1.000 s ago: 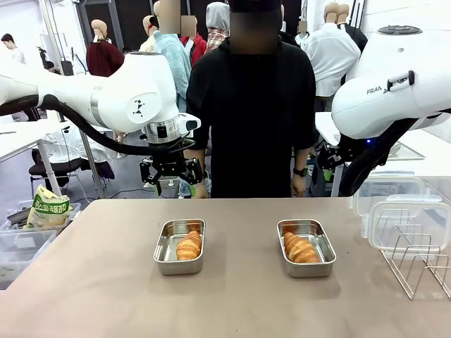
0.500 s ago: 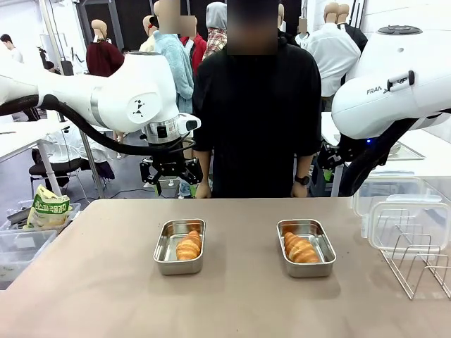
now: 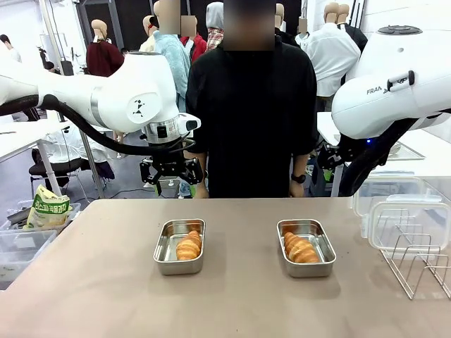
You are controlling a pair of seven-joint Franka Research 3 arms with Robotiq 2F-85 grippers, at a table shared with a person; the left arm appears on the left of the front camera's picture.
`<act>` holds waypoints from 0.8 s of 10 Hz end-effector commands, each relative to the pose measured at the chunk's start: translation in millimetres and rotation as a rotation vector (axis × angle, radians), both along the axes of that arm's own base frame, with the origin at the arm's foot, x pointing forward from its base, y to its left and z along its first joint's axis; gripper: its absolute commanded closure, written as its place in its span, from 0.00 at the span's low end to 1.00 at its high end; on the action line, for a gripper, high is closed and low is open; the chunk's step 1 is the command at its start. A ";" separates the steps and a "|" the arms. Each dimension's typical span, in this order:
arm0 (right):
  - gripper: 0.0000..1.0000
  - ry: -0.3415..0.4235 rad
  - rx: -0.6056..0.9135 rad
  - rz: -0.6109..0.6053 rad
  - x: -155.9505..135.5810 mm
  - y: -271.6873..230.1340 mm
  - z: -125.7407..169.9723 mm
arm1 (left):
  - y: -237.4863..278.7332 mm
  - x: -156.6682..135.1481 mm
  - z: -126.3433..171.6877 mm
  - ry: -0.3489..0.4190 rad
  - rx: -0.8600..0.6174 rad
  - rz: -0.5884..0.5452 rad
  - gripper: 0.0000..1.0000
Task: Place the bread in airtight containers.
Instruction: Pick up one Airtight Container lid and hand it to the human.
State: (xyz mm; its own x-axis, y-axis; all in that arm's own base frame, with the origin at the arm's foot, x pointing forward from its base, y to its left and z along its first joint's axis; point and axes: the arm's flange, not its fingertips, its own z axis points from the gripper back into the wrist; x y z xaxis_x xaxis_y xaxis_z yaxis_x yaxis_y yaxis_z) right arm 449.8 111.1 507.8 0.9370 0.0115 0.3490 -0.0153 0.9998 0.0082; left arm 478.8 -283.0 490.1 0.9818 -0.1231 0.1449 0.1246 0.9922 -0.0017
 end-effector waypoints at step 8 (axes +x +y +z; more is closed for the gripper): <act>0.00 0.287 -0.028 0.804 41.4 -90.0 72.7 | -0.2 0.0 1.5 -0.005 -0.002 -0.001 0.00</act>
State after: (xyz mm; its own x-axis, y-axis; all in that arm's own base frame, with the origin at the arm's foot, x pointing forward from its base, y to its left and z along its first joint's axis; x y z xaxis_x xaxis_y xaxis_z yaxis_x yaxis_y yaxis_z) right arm 469.6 27.9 578.9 0.7701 0.6188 0.1546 -0.6369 0.7591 0.1343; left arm 478.9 -283.0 490.3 0.9817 -0.1230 0.1454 0.1246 0.9922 -0.0019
